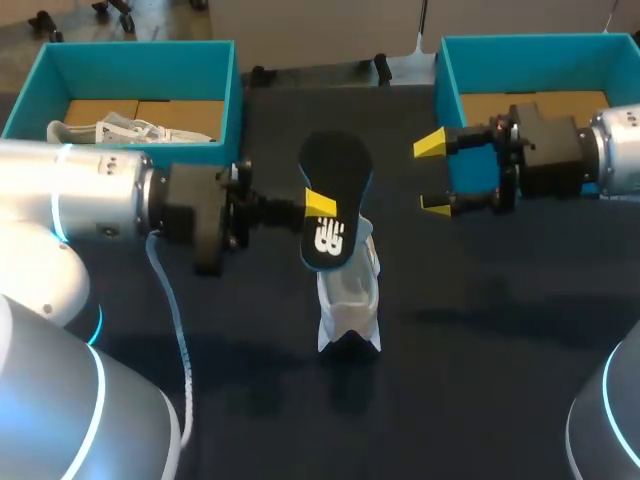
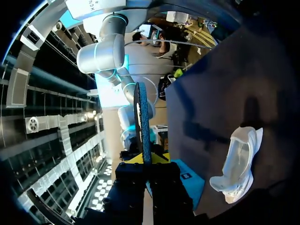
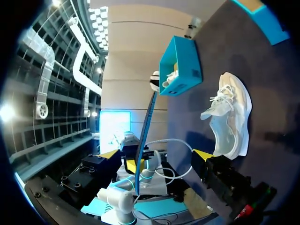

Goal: Take the shoe out of the shoebox, open the shoe tongue, remove and reinsert the insole, then place the shoe into the shoebox

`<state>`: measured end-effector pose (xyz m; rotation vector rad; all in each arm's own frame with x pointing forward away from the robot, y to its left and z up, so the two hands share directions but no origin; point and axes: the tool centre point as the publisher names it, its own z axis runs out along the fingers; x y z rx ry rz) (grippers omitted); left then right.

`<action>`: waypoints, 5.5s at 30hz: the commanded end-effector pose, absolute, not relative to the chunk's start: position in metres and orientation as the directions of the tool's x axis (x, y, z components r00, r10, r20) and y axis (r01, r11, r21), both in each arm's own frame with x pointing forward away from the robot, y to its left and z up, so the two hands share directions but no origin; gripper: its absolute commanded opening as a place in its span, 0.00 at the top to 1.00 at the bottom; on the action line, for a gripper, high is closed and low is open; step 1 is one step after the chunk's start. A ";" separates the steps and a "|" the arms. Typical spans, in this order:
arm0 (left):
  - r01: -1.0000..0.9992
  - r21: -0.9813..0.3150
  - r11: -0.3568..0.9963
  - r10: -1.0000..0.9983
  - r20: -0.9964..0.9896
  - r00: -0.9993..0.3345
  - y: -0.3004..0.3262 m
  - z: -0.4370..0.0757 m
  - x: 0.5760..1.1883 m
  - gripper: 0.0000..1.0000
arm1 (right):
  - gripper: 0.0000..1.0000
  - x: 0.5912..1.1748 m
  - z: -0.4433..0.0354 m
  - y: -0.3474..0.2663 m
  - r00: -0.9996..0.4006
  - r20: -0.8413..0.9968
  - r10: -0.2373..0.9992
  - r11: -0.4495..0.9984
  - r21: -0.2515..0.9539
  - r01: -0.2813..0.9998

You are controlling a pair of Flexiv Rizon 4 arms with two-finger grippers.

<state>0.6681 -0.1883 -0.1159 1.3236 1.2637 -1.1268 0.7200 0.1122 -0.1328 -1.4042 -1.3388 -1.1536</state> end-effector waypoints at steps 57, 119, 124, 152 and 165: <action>0.973 0.219 0.070 0.068 -0.974 0.215 -0.263 -0.148 0.667 1.00 | 1.00 0.730 -0.141 0.148 0.019 0.986 0.168 0.007 -0.020 1.000; 0.988 0.089 0.128 0.640 -0.768 -0.014 -0.216 -0.106 0.702 0.00 | 1.00 0.725 -0.174 0.142 0.061 0.987 0.146 -0.012 -0.060 0.998; 0.980 0.033 0.198 0.701 -0.703 -0.117 -0.218 -0.104 0.709 0.00 | 1.00 0.724 -0.176 0.144 0.062 0.988 0.144 -0.010 -0.061 0.998; 0.983 0.027 0.181 0.870 -0.470 -0.148 -0.227 -0.101 0.712 0.00 | 1.00 0.724 -0.179 0.145 0.063 0.987 0.146 0.002 -0.064 0.998; 0.987 0.054 0.153 0.950 -0.284 -0.132 -0.232 -0.100 0.710 0.00 | 1.00 0.725 -0.180 0.150 0.058 0.987 0.147 0.010 -0.061 0.998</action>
